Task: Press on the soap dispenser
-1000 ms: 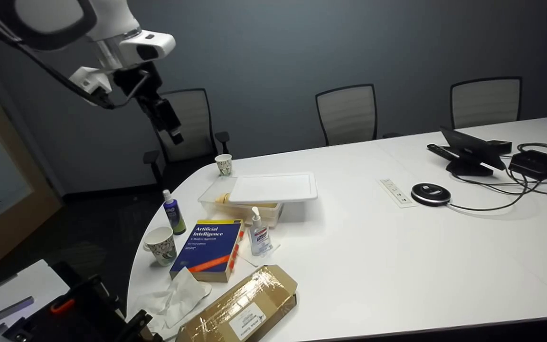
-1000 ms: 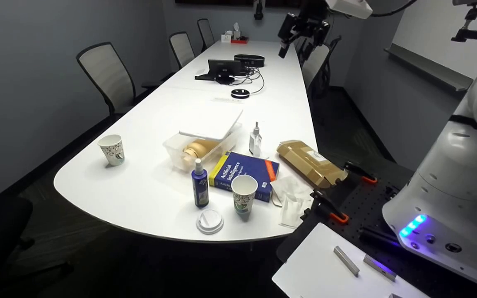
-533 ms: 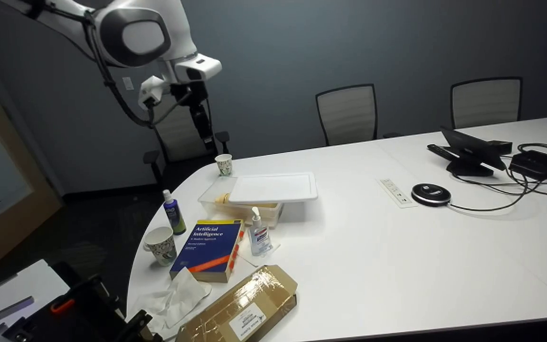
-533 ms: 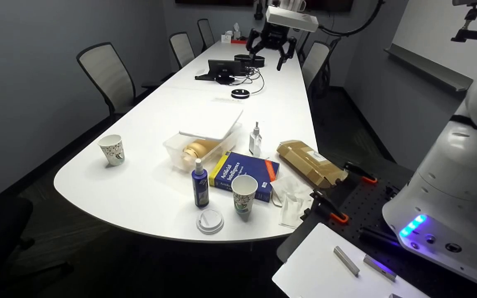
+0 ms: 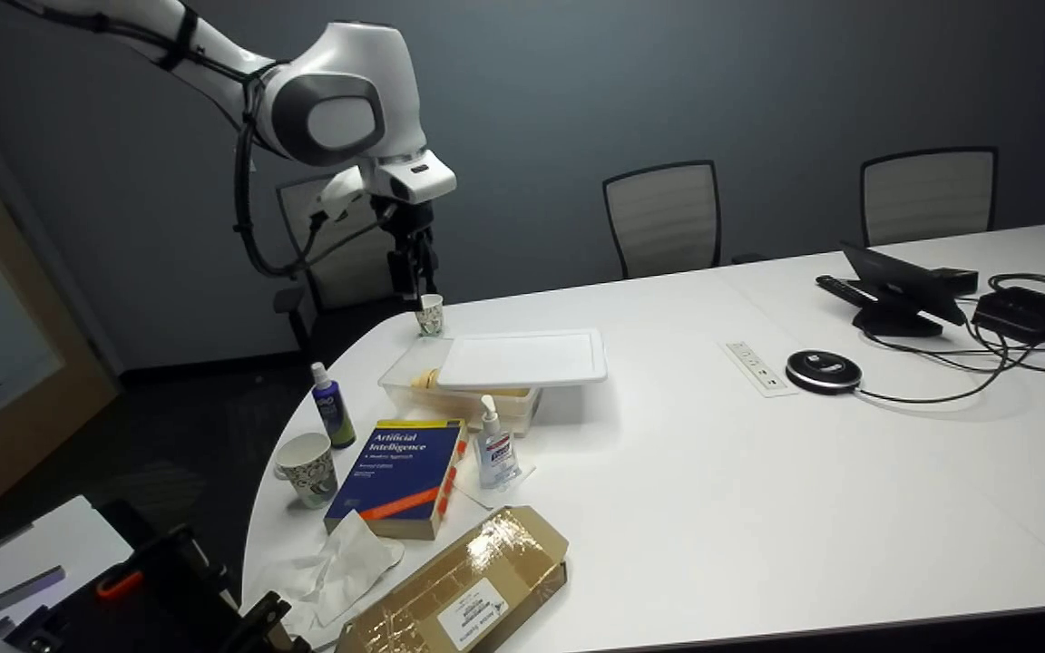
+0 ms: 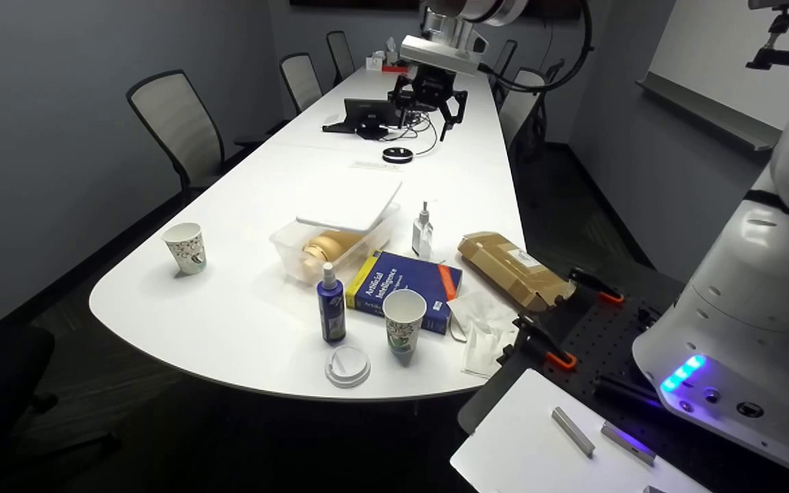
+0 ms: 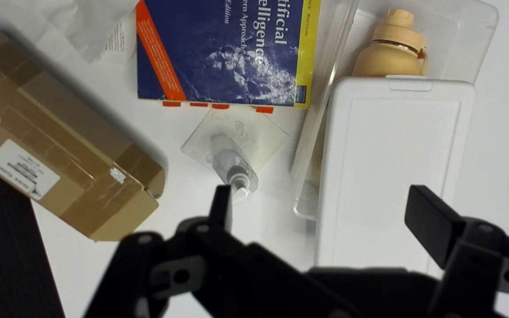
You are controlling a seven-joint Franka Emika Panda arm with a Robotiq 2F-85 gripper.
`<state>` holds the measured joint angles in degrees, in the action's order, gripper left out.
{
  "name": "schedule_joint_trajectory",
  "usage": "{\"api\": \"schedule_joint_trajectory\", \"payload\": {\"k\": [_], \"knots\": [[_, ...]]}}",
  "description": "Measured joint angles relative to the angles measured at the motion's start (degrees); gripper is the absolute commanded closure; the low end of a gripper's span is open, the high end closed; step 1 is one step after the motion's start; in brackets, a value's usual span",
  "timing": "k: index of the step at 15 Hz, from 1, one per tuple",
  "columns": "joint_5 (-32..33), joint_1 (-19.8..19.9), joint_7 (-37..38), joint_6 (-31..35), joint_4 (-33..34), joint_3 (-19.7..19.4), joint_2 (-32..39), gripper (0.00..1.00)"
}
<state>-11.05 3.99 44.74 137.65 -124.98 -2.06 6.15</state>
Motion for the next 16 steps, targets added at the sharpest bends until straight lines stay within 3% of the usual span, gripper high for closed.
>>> {"api": "schedule_joint_trajectory", "payload": {"k": [8, 9, 10, 12, 16], "knots": [[-5.53, 0.01, 6.65, 0.48, 0.02, -1.8, 4.86, 0.0], [-5.87, 0.01, 7.29, 0.66, 0.03, -1.99, 5.42, 0.07], [-5.96, 0.01, 7.78, 0.86, 0.06, -2.21, 5.97, 0.25], [-5.96, 0.01, 9.03, 1.26, 0.38, -2.58, 7.12, 0.36], [-5.7, -0.04, 10.84, 1.9, 2.34, -3.14, 9.46, 0.68]]}}
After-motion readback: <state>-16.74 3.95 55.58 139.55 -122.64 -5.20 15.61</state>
